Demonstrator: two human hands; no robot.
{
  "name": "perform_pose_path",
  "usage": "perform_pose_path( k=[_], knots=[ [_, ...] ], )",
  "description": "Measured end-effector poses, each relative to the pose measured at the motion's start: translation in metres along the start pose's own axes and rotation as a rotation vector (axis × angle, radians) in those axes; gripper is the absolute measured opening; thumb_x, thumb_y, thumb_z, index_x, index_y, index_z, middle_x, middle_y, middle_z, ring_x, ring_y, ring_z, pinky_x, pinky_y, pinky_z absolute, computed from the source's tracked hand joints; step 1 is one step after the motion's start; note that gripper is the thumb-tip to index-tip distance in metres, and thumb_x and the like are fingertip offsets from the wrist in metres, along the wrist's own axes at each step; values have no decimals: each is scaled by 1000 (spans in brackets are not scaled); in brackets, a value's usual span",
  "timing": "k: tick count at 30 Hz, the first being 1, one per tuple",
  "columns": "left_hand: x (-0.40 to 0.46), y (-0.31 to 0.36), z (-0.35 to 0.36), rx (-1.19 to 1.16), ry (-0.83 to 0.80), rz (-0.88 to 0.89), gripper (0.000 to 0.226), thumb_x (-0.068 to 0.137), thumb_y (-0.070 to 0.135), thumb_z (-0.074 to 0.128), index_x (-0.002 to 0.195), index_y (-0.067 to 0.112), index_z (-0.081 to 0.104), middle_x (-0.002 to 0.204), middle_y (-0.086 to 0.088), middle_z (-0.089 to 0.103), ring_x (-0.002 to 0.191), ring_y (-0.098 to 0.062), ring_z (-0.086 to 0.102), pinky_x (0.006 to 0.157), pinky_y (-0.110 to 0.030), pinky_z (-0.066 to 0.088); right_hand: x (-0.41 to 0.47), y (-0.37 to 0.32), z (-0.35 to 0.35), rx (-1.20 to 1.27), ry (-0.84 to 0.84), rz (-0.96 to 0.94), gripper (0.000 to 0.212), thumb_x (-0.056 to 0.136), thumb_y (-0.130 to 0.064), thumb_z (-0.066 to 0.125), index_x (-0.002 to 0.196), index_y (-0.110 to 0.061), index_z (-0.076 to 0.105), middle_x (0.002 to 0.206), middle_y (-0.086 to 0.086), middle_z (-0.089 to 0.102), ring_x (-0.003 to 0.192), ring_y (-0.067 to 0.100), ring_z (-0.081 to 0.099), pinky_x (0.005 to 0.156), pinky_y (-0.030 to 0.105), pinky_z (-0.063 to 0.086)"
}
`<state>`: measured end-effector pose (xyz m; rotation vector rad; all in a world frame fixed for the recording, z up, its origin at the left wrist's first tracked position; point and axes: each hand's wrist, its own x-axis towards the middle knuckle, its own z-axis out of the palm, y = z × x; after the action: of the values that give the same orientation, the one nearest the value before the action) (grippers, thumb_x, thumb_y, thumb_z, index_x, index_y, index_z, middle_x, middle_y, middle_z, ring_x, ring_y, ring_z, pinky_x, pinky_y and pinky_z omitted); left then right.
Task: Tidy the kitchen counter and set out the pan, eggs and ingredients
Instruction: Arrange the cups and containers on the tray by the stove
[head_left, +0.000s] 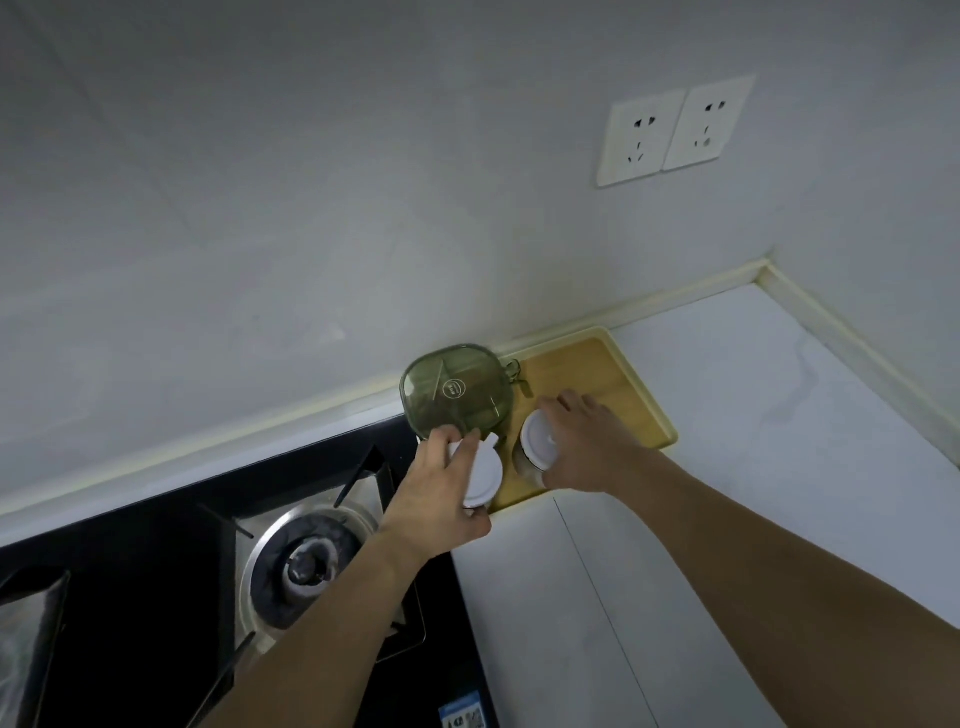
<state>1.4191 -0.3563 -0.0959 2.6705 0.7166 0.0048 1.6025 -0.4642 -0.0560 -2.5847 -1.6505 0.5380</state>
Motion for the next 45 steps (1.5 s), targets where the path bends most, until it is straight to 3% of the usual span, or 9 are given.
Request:
perform_pose_path(
  k=[7, 13, 18, 33, 45],
  knots=[
    [-6, -5, 6, 39, 43, -47, 98, 72, 42, 66, 151, 21, 12, 143, -2, 20, 126, -22, 31, 108, -31, 28, 11, -13, 14, -34, -41, -27, 84, 73, -45, 73, 139, -20, 28, 138, 5, 36, 124, 26, 39, 101, 38, 37],
    [-9, -6, 8, -77, 39, -119, 103, 72, 37, 71, 152, 22, 8, 141, 0, 18, 125, -23, 35, 107, -33, 34, 12, -18, 20, -34, -13, -28, 87, 72, -44, 75, 139, -17, 26, 139, 5, 36, 125, 25, 38, 102, 37, 36],
    [-13, -6, 14, -242, 60, -234, 106, 71, 34, 73, 152, 24, 6, 135, -1, 24, 121, -22, 42, 95, -28, 42, 11, -19, 19, -25, -19, -19, 97, 71, -42, 77, 144, -16, 18, 142, 5, 35, 128, 25, 37, 105, 37, 34],
    [-10, -4, 13, -330, 44, -230, 104, 74, 33, 73, 152, 24, 5, 140, 0, 27, 120, -22, 47, 90, -28, 46, 13, -13, 29, -37, -23, -23, 95, 73, -49, 72, 144, -16, 18, 144, 6, 29, 131, 26, 32, 108, 40, 30],
    [-25, 4, -14, -283, -10, -268, 107, 75, 45, 73, 153, 27, 3, 154, 3, 20, 132, -22, 40, 102, -32, 38, -11, -8, 16, 26, 0, -28, 107, 77, -48, 70, 150, -13, -1, 157, 7, 4, 145, 27, 9, 119, 41, 10]
  ],
)
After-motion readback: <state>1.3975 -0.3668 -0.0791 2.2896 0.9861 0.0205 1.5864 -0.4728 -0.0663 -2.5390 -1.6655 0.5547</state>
